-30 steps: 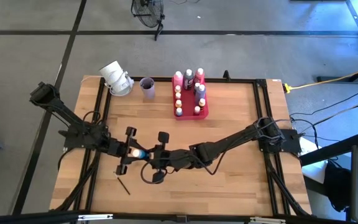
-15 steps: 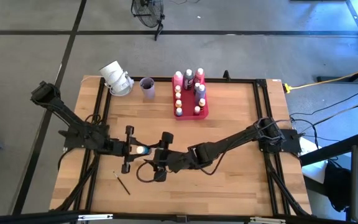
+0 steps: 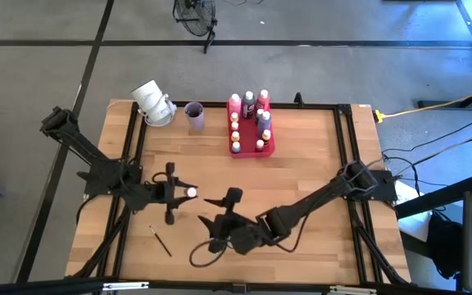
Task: Pick & Place Paint Supplies
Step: Put the blue paint bottle into the red bin
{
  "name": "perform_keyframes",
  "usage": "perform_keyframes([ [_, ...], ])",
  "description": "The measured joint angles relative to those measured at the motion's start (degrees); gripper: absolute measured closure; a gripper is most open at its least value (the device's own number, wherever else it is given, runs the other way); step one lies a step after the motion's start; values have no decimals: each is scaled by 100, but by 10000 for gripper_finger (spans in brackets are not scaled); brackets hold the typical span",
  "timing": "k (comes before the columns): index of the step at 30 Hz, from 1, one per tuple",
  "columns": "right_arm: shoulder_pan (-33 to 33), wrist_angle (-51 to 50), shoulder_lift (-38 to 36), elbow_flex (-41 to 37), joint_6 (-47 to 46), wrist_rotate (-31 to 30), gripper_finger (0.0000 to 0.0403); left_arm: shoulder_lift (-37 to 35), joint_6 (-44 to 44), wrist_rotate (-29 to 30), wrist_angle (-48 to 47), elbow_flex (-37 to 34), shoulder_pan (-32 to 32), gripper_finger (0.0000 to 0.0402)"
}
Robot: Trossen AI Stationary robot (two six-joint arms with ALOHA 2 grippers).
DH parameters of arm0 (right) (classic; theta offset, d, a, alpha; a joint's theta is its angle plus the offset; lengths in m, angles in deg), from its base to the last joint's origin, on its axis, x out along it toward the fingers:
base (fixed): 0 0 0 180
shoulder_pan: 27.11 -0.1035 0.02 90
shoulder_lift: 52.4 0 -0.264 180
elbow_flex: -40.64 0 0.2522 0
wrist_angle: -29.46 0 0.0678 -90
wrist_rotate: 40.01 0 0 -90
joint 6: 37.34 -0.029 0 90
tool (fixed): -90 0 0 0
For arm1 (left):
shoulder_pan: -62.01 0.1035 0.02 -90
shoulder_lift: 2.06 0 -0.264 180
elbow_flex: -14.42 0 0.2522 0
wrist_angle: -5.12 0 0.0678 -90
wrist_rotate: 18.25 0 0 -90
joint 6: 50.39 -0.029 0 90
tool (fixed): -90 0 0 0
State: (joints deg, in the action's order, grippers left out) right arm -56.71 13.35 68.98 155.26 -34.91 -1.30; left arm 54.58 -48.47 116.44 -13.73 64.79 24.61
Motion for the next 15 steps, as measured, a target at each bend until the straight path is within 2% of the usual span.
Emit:
perform_keyframes([
  [4, -56, 402, 0, 0, 363, -383, 147, 82, -545, -312, -58, 1, -63, 292],
  [8, -6, 701, 0, 0, 422, -397, 147, 343, -1048, 250, -10, 1, -232, 293],
  [12, 113, 682, 0, 0, 307, 159, 147, 574, -1315, 917, 270, 1, -316, 293],
  [15, 240, 693, 0, 0, 205, 487, 147, 639, -1367, 905, 489, 1, -310, 293],
])
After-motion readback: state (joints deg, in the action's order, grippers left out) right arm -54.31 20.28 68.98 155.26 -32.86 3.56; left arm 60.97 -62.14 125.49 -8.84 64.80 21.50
